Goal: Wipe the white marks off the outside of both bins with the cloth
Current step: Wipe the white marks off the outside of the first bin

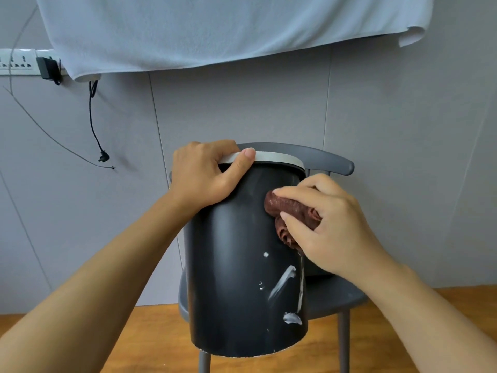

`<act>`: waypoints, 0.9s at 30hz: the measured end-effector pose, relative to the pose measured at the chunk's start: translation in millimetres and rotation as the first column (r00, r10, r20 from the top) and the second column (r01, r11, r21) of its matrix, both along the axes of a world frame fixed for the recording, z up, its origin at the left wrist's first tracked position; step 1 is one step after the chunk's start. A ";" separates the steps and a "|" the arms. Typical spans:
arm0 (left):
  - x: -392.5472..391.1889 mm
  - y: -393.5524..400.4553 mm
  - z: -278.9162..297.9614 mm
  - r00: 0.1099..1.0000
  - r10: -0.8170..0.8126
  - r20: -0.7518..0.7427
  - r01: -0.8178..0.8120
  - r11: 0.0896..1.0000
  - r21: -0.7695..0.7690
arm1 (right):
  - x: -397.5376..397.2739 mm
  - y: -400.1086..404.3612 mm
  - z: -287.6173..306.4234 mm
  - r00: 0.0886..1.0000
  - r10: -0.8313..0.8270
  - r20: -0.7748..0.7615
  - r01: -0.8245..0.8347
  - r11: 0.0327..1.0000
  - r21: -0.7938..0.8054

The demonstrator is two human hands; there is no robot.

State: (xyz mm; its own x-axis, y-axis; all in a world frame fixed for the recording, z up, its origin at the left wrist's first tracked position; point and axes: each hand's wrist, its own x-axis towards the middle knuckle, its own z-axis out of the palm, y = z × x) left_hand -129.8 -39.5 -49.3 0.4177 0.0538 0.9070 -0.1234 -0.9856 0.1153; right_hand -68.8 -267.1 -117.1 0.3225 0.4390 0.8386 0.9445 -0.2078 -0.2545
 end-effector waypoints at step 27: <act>22.7 9.6 4.0 0.992 0.109 -0.057 -0.111 0.993 -0.039 | -18.8 -14.5 -23.9 0.990 0.117 -0.074 -0.136 0.916 -0.378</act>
